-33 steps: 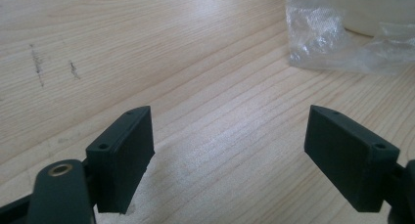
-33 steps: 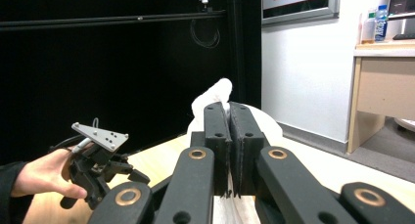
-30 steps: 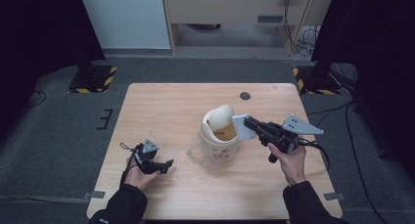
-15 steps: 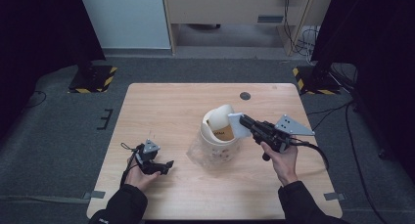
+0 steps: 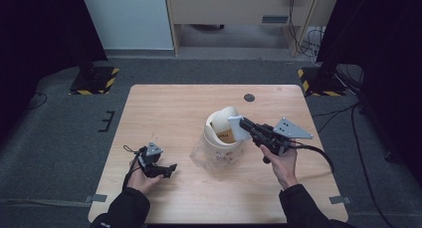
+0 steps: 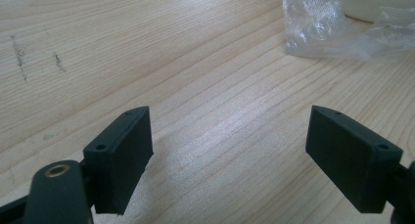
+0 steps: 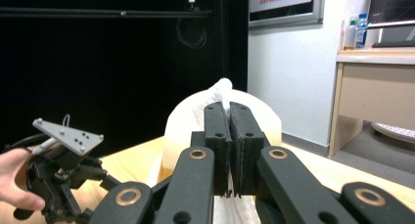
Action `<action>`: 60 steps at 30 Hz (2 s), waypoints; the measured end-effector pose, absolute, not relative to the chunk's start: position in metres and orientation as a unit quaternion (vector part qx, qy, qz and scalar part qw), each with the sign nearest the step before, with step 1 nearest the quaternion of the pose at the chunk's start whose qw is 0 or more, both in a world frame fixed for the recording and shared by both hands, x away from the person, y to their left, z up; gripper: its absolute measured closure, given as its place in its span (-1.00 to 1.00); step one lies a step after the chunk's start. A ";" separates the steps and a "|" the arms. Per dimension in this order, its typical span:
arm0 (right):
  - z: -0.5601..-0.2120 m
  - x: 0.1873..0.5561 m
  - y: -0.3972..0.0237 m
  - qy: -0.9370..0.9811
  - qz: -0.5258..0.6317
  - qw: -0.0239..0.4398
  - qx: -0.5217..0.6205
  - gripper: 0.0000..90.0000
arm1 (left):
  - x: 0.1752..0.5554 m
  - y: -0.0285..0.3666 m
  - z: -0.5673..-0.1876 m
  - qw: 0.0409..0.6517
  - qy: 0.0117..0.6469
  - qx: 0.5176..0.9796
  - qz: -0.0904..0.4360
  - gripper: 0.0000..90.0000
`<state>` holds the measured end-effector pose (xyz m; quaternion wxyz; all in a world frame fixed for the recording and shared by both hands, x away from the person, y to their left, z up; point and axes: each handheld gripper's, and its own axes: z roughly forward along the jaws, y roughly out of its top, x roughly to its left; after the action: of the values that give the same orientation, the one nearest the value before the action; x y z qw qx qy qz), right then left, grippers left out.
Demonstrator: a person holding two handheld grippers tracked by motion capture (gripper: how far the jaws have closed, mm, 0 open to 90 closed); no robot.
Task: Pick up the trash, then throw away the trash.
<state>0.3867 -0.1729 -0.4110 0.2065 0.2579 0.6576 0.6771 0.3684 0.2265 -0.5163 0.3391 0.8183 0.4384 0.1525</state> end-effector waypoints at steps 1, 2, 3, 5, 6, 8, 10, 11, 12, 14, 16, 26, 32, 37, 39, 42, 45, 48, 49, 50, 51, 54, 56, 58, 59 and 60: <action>-0.412 0.387 -0.172 0.660 0.675 0.206 0.257 0.94 | 0.368 0.227 -0.516 0.339 0.438 0.818 0.152 -0.62; -0.413 0.387 -0.171 0.662 0.673 0.205 0.257 0.94 | 0.368 0.227 -0.516 0.339 0.439 0.818 0.152 -0.62; -0.415 0.387 -0.170 0.664 0.672 0.205 0.256 0.94 | 0.368 0.227 -0.516 0.339 0.439 0.818 0.152 -0.62; -0.417 0.387 -0.169 0.668 0.669 0.204 0.255 0.94 | 0.368 0.227 -0.516 0.339 0.439 0.818 0.152 -0.62; -0.417 0.387 -0.168 0.669 0.668 0.203 0.255 0.94 | 0.368 0.227 -0.516 0.339 0.439 0.818 0.152 -0.62; -0.419 0.387 -0.167 0.672 0.666 0.201 0.254 0.94 | 0.368 0.226 -0.516 0.339 0.439 0.818 0.152 -0.62; -0.420 0.386 -0.167 0.675 0.663 0.200 0.253 0.94 | 0.368 0.226 -0.516 0.338 0.438 0.819 0.152 -0.62; -0.420 0.386 -0.167 0.676 0.662 0.200 0.254 0.94 | 0.368 0.226 -0.516 0.337 0.438 0.820 0.152 -0.62; -0.420 0.386 -0.167 0.678 0.661 0.200 0.253 0.94 | 0.368 0.226 -0.516 0.337 0.438 0.820 0.151 -0.62; -0.420 0.385 -0.168 0.680 0.659 0.198 0.255 0.94 | 0.368 0.226 -0.516 0.336 0.437 0.820 0.151 -0.62; -0.421 0.385 -0.168 0.683 0.655 0.197 0.256 0.94 | 0.368 0.226 -0.516 0.337 0.438 0.820 0.150 -0.62; -0.436 0.388 -0.168 0.706 0.627 0.180 0.275 0.94 | 0.368 0.226 -0.516 0.337 0.438 0.820 0.149 -0.63; -0.439 0.390 -0.166 0.716 0.615 0.173 0.280 0.94 | 0.368 0.226 -0.517 0.336 0.438 0.821 0.148 -0.63; -0.440 0.393 -0.163 0.721 0.605 0.161 0.295 0.94 | 0.368 0.225 -0.517 0.335 0.436 0.822 0.147 -0.63; -0.441 0.395 -0.162 0.724 0.601 0.158 0.301 0.94 | 0.368 0.225 -0.517 0.334 0.436 0.823 0.146 -0.63; -0.441 0.396 -0.162 0.725 0.597 0.155 0.306 0.92 | 0.368 0.224 -0.517 0.334 0.434 0.824 0.146 -0.63; -0.440 0.397 -0.162 0.727 0.595 0.154 0.308 0.90 | 0.368 0.224 -0.518 0.332 0.434 0.825 0.144 -0.63; -0.440 0.399 -0.162 0.728 0.591 0.152 0.311 0.88 | 0.368 0.224 -0.518 0.332 0.434 0.825 0.144 -0.63; -0.439 0.400 -0.162 0.729 0.591 0.150 0.312 0.88 | 0.368 0.224 -0.518 0.332 0.435 0.825 0.144 -0.63; -0.439 0.400 -0.163 0.730 0.590 0.149 0.312 0.88 | 0.368 0.224 -0.518 0.332 0.434 0.825 0.144 -0.63; -0.438 0.401 -0.163 0.732 0.587 0.150 0.313 0.88 | 0.368 0.224 -0.518 0.332 0.434 0.825 0.144 -0.63; -0.432 0.402 -0.157 0.750 0.566 0.163 0.301 0.88 | 0.368 0.224 -0.518 0.332 0.433 0.825 0.144 -0.63; -0.430 0.404 -0.153 0.754 0.560 0.161 0.304 0.86 | 0.368 0.224 -0.517 0.332 0.433 0.825 0.144 -0.63; -0.431 0.406 -0.150 0.756 0.555 0.155 0.309 0.80 | 0.368 0.224 -0.517 0.333 0.434 0.825 0.145 -0.63; -0.432 0.406 -0.150 0.758 0.553 0.150 0.312 0.76 | 0.368 0.224 -0.517 0.333 0.434 0.825 0.144 -0.63; -0.433 0.407 -0.149 0.759 0.551 0.147 0.314 0.70 | 0.368 0.224 -0.517 0.333 0.434 0.825 0.144 -0.63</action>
<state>0.4068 -0.1488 -0.4326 0.1475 0.3142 0.7592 0.5507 0.3678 0.2240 -0.5174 0.3330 0.8247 0.4337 0.1445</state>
